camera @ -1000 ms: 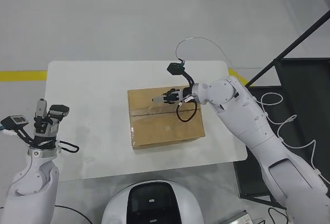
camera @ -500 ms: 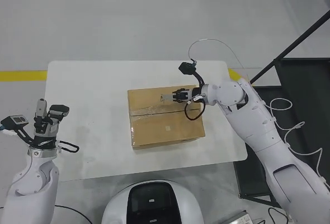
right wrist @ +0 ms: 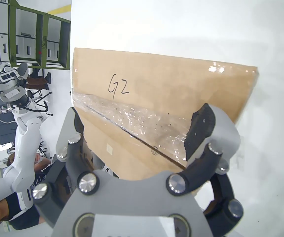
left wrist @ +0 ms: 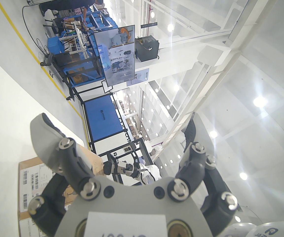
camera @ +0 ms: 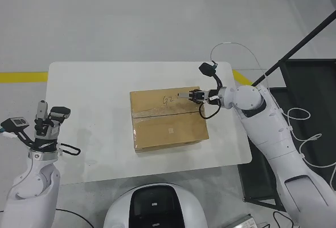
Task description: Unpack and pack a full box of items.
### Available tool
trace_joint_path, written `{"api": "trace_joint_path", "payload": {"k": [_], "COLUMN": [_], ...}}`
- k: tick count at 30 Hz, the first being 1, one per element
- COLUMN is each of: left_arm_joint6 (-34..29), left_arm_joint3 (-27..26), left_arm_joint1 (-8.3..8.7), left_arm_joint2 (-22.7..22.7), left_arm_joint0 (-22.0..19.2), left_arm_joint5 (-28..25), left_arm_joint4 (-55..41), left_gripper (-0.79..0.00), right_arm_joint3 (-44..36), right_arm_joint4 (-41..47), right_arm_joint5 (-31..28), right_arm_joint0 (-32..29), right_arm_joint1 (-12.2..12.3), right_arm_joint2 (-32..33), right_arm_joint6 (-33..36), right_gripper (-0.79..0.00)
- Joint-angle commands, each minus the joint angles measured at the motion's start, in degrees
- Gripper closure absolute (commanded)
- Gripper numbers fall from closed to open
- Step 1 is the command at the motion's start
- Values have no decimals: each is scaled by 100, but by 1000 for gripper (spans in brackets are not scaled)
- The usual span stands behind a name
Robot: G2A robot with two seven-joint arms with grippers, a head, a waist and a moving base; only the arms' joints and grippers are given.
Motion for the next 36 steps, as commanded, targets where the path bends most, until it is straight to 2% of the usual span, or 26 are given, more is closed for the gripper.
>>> {"api": "trace_joint_path", "payload": {"k": [1,4,7,11,25,36], "left_arm_joint6": [0,0,0,0,0,0], "left_arm_joint3": [0,0,0,0,0,0], "left_arm_joint1": [0,0,0,0,0,0], "left_arm_joint2": [0,0,0,0,0,0], "left_arm_joint0": [0,0,0,0,0,0], "left_arm_joint5": [0,0,0,0,0,0], "left_arm_joint4": [0,0,0,0,0,0], "left_gripper": [-785,-785,-785,-785,-785,-785], "right_arm_joint3": [-64,-299,-452,-457,431,1054], "right_arm_joint4": [18,460,1495,1995,2734,2875], "right_arm_joint5": [102,87,-93,-102,-135,-486], "right_arm_joint0": [-84,-252,-351,-189,897,1241], "right_arm_joint1": [32,58,46,-23,-795,-1240], "right_arm_joint2": [132,337,436,157,-2060,-2710], "right_arm_joint6": [-19,63,582,860,31,-710], "right_gripper": [-785,-785,-785,-785,-785,-785]}}
